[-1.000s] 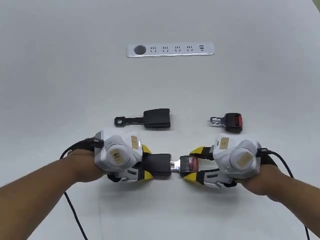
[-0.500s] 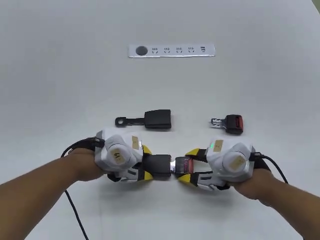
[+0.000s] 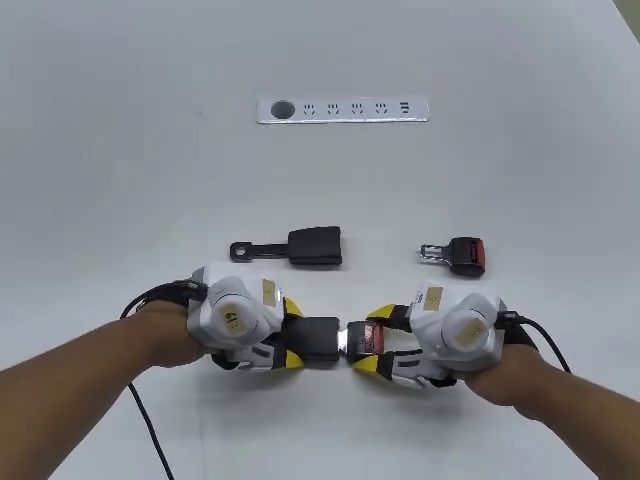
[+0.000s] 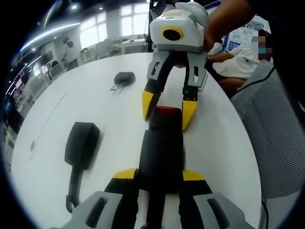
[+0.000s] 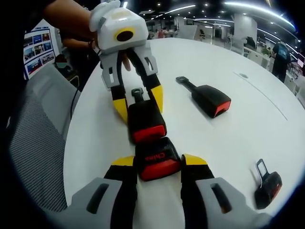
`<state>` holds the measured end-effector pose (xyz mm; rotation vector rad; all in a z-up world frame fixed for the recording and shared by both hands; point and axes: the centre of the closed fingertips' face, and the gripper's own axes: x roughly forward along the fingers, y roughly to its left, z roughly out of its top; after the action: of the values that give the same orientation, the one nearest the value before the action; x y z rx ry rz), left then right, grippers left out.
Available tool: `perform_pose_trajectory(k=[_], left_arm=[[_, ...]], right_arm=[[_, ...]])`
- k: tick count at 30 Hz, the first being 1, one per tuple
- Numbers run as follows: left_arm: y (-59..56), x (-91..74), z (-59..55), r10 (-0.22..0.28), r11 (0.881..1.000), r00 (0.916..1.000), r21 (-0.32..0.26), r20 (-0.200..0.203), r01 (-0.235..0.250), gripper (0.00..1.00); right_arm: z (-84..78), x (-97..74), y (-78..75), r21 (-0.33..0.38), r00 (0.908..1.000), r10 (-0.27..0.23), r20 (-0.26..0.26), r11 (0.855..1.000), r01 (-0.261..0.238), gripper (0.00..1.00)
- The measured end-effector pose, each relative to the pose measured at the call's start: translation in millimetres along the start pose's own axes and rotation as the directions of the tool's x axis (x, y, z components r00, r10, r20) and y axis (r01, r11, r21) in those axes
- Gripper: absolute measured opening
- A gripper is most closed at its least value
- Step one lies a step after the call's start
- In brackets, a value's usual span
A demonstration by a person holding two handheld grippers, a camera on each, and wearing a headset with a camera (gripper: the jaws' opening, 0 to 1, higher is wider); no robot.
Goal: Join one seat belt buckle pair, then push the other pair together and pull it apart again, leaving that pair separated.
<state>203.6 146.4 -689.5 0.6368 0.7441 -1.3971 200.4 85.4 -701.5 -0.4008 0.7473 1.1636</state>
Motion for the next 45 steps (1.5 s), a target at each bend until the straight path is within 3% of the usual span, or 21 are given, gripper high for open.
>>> perform_pose_trajectory(k=[20, 45], left_arm=[[0.4, -4.3, -0.5, -0.058, 0.998, 0.9948, 0.030, 0.083, 0.056, 0.32], [-0.2, -4.9, -0.4, -0.079, 0.997, 0.9885, 0.012, 0.129, 0.079, 0.32]], right_arm=[[5.6, -5.0, 2.7, -0.039, 0.9948, 0.083, 0.059, 0.996, -0.081, 0.33], [12.4, -14.6, 6.1, -0.053, 0.9869, 0.096, 0.130, 0.995, -0.090, 0.33]])
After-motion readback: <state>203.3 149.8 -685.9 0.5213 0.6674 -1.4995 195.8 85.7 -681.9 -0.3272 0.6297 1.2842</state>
